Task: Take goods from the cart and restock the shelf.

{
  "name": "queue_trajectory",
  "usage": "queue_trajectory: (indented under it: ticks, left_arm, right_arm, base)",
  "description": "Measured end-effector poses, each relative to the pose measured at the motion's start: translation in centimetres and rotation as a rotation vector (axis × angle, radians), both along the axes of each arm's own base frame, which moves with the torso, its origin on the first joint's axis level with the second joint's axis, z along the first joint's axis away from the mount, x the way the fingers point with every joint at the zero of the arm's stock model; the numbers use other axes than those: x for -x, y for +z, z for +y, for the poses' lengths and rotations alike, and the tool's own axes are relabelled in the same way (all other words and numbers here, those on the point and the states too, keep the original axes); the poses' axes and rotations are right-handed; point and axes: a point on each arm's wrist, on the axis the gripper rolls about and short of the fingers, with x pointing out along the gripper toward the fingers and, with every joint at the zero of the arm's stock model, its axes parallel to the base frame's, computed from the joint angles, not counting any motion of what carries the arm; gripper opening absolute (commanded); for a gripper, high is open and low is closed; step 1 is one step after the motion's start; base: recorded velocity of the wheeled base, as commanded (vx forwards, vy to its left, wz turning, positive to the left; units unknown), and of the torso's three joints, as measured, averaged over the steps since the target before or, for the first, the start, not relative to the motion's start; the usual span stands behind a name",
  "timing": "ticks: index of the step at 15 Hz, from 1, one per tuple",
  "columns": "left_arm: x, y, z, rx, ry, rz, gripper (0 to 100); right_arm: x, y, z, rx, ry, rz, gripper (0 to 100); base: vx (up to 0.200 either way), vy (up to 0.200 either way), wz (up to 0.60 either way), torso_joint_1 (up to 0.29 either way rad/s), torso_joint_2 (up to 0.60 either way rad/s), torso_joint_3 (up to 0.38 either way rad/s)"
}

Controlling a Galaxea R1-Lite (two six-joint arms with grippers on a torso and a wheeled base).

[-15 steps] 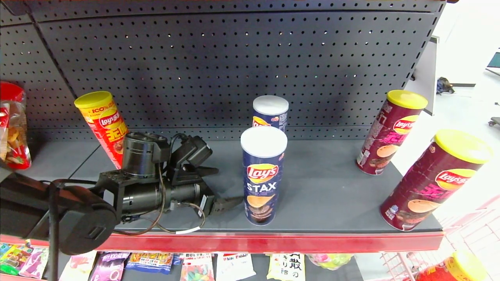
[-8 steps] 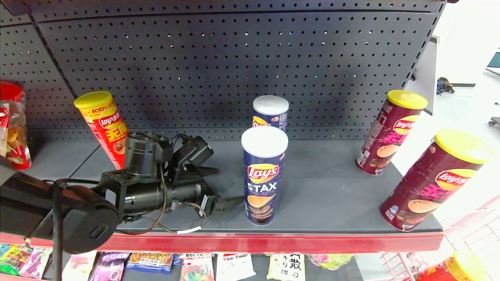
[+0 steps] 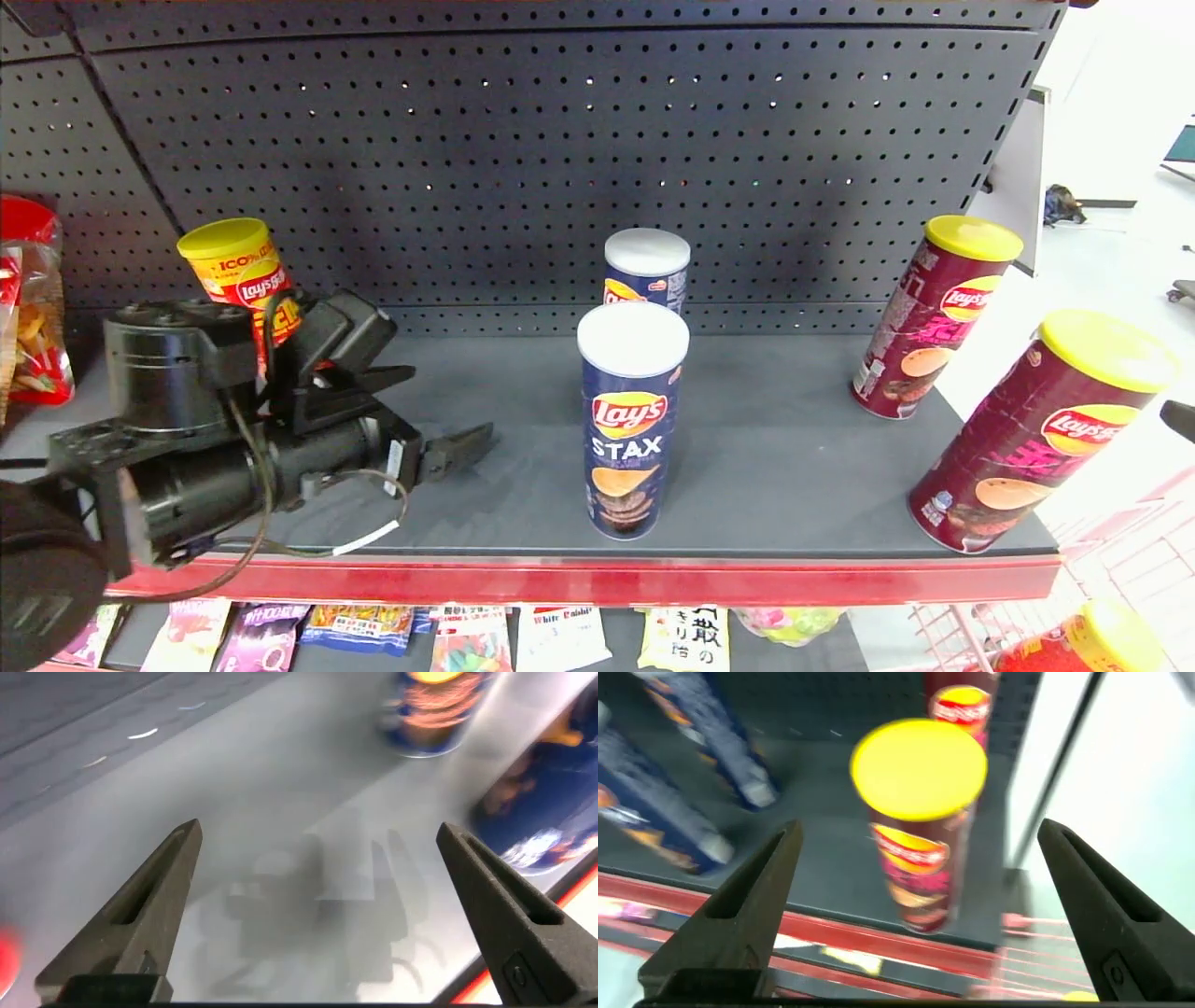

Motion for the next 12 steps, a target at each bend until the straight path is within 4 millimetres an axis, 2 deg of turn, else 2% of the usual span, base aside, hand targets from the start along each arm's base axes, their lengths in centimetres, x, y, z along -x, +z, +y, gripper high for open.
queue_trajectory:
  ticks: [2, 4, 7, 9, 12]
  left_arm:
    - [3.2, 1.3, 2.0, -0.027, 0.090, 0.010, 100]
    - [7.4, 2.5, 4.3, -0.056, 0.185, 0.031, 100]
    - [13.8, 3.0, 7.4, -0.104, 0.314, 0.112, 100]
    - [16.1, 4.7, 8.4, -0.077, 0.372, 0.021, 100]
    - [17.4, 5.6, 8.8, -0.045, 0.388, -0.051, 100]
  right_arm:
    - [0.3, -0.3, -0.1, 0.013, -0.035, 0.003, 100]
    - [0.9, -1.0, -0.2, 0.023, -0.086, 0.007, 100]
    - [1.5, -1.4, -0.5, 0.028, -0.160, 0.001, 100]
    - [1.6, -1.7, -0.6, 0.033, -0.185, 0.008, 100]
    - [1.9, -2.6, -0.6, 0.064, -0.188, 0.023, 100]
  base:
    - [0.000, 0.000, 0.00, 0.000, 0.00, 0.000]
    - [0.000, 0.000, 0.00, 0.000, 0.00, 0.000]
    - [0.000, 0.000, 0.00, 0.000, 0.00, 0.000]
    - [0.000, 0.000, 0.00, 0.000, 0.00, 0.000]
    - [0.000, 0.000, 0.00, 0.000, 0.00, 0.000]
